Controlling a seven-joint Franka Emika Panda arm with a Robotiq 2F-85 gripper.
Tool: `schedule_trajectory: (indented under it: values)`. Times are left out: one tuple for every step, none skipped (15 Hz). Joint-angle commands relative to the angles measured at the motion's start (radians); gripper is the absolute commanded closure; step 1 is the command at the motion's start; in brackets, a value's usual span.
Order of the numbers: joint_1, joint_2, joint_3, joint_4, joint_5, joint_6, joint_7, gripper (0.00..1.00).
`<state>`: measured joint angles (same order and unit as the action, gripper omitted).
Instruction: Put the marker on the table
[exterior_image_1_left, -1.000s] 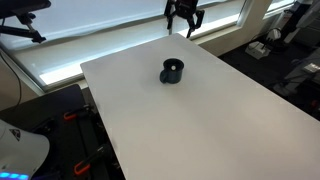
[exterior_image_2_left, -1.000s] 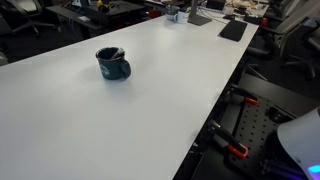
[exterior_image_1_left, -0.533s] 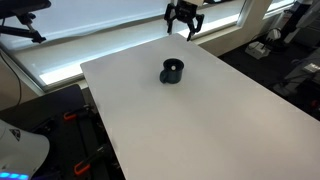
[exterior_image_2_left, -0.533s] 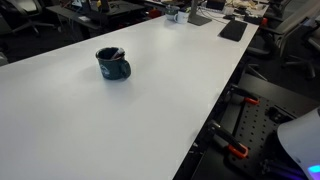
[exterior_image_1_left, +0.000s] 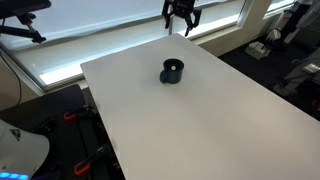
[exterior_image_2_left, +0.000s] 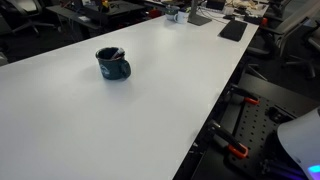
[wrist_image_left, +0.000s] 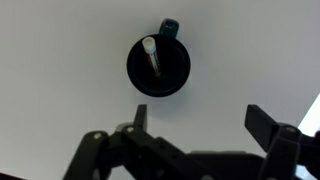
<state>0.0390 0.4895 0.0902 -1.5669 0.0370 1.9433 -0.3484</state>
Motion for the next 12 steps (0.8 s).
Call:
schedule_trajectory:
  values:
    - [0.021, 0.0, 0.009, 0.047, -0.025, -0.078, 0.037, 0.0]
    - [0.027, 0.011, 0.007, 0.064, -0.034, -0.107, 0.039, 0.0]
    - [0.032, 0.026, 0.004, 0.085, -0.043, -0.141, 0.043, 0.0]
    - [0.034, 0.044, 0.001, 0.108, -0.052, -0.178, 0.048, 0.0]
    - [0.034, 0.068, -0.002, 0.136, -0.059, -0.214, 0.056, 0.0]
    - [0.032, 0.092, -0.003, 0.164, -0.064, -0.25, 0.056, 0.0]
    - [0.03, 0.124, -0.007, 0.197, -0.066, -0.283, 0.06, 0.0]
    - [0.028, 0.156, -0.01, 0.227, -0.068, -0.31, 0.061, 0.0]
    - [0.026, 0.188, -0.014, 0.257, -0.072, -0.333, 0.065, 0.0]
    - [0.026, 0.223, -0.018, 0.285, -0.078, -0.352, 0.065, 0.0]
    - [0.027, 0.258, -0.022, 0.311, -0.087, -0.363, 0.07, 0.0]
    - [0.027, 0.291, -0.025, 0.334, -0.094, -0.368, 0.071, 0.0]
